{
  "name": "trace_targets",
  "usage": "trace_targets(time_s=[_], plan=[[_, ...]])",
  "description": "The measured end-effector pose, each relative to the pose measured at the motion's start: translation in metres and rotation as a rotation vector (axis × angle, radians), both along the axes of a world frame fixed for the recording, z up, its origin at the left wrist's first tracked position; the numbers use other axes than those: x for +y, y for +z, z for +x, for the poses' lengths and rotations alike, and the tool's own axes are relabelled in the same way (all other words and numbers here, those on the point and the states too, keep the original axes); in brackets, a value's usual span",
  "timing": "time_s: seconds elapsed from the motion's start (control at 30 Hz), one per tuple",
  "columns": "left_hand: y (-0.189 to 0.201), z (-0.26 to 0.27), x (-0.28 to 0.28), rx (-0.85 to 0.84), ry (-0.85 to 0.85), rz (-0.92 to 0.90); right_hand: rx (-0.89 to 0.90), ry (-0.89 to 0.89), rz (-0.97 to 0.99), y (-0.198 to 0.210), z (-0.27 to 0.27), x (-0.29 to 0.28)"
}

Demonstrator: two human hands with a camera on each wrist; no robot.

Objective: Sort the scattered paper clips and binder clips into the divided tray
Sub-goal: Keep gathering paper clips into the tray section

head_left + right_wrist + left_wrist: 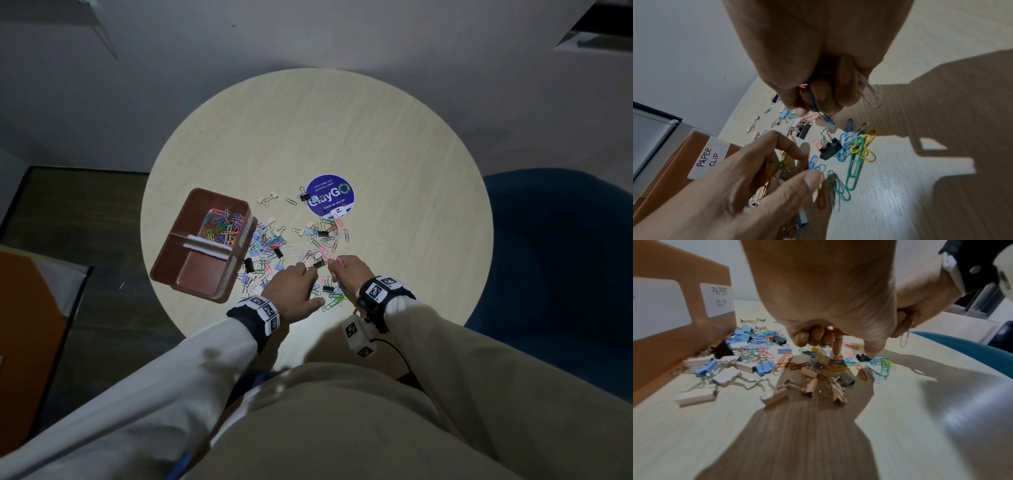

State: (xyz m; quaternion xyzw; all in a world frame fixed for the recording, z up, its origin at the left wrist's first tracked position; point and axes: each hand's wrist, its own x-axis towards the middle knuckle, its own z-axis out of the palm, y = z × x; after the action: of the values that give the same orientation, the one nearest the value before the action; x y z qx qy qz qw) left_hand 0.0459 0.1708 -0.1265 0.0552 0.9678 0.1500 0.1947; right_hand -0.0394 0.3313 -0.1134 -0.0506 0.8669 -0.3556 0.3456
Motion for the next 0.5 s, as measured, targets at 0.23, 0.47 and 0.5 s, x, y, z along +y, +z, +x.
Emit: trace_targets(time_s=[0.23,0.47,0.5], plan=[[-0.003,-0.001,0.011,0.095,-0.083,-0.129,-0.009,-0.006,0.014,0.000,0.002,0.002],[-0.005,-0.005,0.000,0.042,-0.087,-0.082,-0.011,0.000,0.015,0.004,0.000,0.000],[-0.004,-0.005,-0.001,0.026,-0.067,-0.044,-0.009,0.006,0.012,0.005,-0.001,-0.002]])
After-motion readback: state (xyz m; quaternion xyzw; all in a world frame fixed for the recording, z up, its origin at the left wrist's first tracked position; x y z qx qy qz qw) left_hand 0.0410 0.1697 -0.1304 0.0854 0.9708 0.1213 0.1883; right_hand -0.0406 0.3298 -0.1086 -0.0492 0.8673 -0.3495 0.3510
